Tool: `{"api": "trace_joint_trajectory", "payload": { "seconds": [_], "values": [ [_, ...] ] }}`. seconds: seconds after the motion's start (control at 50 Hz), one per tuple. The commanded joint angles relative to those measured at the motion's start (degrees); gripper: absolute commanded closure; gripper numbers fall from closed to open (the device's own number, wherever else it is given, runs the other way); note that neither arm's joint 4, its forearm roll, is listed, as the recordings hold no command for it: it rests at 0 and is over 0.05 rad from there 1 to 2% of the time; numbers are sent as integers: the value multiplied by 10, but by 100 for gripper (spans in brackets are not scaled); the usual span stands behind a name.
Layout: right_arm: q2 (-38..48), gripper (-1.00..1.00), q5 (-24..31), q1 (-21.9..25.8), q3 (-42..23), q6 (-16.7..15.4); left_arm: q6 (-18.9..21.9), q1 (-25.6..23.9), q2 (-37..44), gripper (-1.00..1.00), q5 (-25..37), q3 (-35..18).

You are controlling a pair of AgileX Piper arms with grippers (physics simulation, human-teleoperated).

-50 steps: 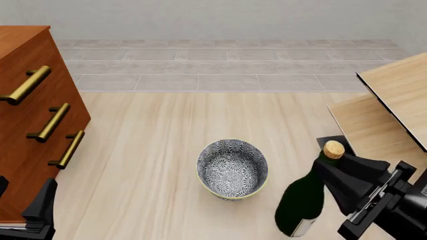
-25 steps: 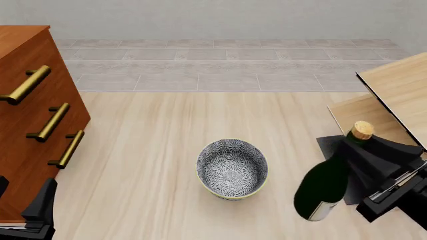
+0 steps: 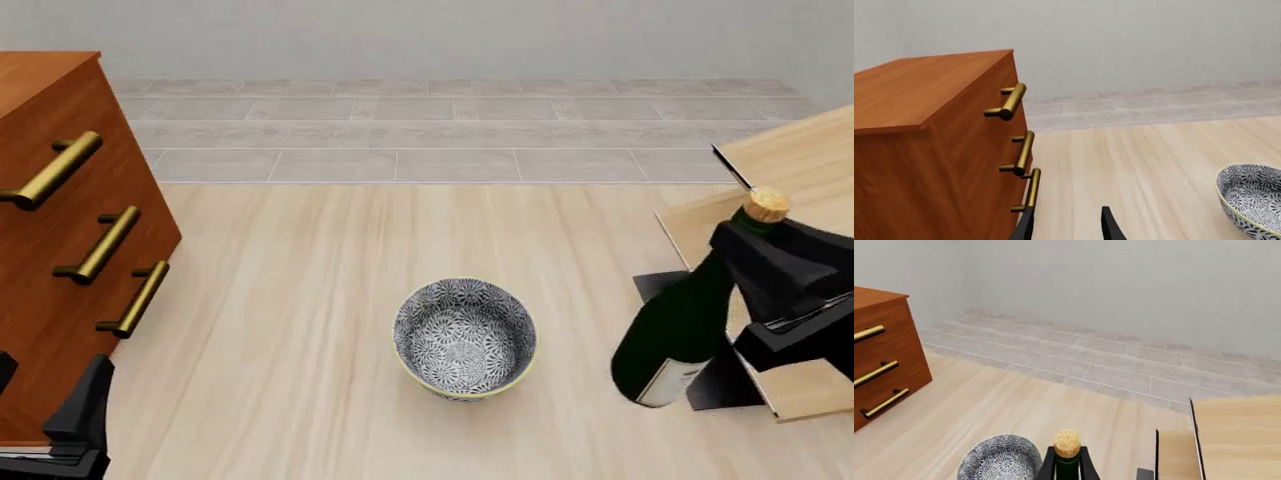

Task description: Put the wine bottle on the wine rack.

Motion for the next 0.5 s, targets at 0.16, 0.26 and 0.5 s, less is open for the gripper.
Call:
{"api": "trace_joint_trajectory", "payload": {
  "seconds": [0.16,0.26,0.5],
  "values": [
    [25,100,22,-54,-77,17,-2,5,0,-100,-9,0],
    [26,100,32,-66,-96,24,-4,7,0,-100,-11,0],
    [38,100,46,-107,-129,57,-5,9,0,-100,-15,0]
  ]
}}
